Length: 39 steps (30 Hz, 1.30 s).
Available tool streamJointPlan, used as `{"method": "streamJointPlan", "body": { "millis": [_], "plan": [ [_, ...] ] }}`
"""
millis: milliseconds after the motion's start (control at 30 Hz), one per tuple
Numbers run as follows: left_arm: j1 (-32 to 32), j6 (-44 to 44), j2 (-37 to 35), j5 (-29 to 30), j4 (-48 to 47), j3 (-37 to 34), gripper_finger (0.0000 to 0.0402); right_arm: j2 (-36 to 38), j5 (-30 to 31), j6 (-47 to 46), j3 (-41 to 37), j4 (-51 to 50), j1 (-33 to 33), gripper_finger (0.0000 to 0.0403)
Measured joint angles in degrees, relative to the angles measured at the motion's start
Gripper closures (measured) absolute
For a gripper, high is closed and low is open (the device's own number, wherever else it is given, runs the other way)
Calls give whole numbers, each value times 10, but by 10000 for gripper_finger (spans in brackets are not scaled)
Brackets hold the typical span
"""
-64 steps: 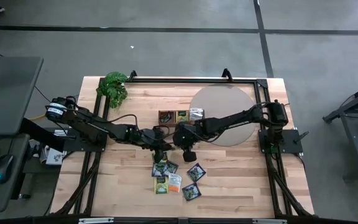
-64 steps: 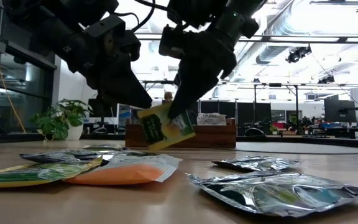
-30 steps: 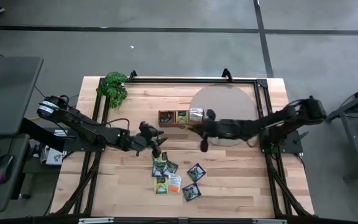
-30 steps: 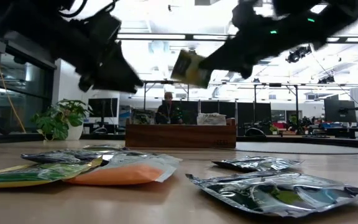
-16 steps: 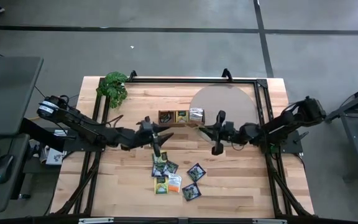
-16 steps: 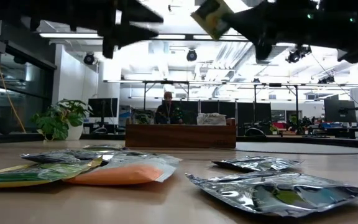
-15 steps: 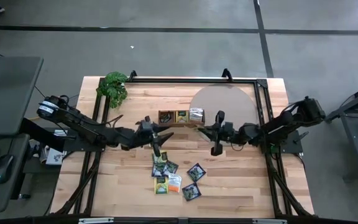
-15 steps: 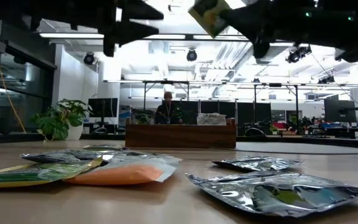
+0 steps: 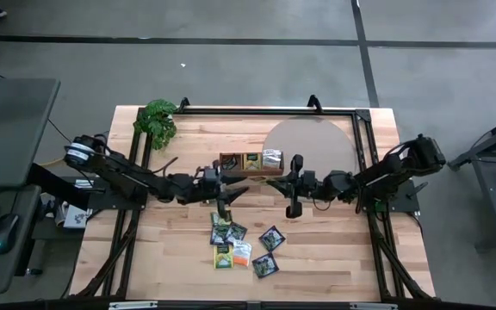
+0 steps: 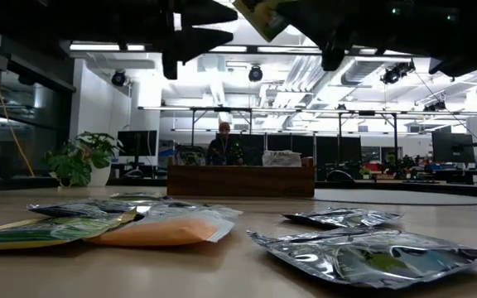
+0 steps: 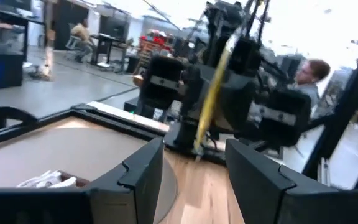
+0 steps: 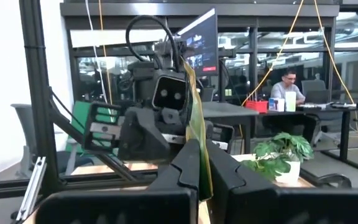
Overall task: Pick & Place Tea
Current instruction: Put the yellow tea bag into the middle section of the wooden organizer
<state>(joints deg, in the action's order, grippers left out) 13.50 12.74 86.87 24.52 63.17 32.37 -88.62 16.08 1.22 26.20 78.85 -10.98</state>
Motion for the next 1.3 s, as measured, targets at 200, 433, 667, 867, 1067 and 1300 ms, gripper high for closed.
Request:
{"method": "streamJointPlan", "body": {
  "millis": [200, 433, 667, 867, 1067, 1300],
  "plan": [
    [0, -32, 24, -13, -1, 36, 229, 0, 0, -14, 0, -9, 1, 402],
    [0, -52, 38, -15, -5, 63, 229, -1, 0, -25, 0, -17, 1, 402],
    [0, -70, 38, 4, -2, 65, 234, -1, 1, -27, 0, -29, 1, 402],
    [0, -70, 38, 4, -2, 65, 283, -1, 1, -31, 0, -30, 1, 403],
    [0, -66, 38, 6, -1, 65, 363, -1, 0, -38, 0, -32, 1, 403],
    [0, -59, 38, 15, -4, 65, 398, -1, -2, -38, 0, -33, 1, 402]
  ]
}}
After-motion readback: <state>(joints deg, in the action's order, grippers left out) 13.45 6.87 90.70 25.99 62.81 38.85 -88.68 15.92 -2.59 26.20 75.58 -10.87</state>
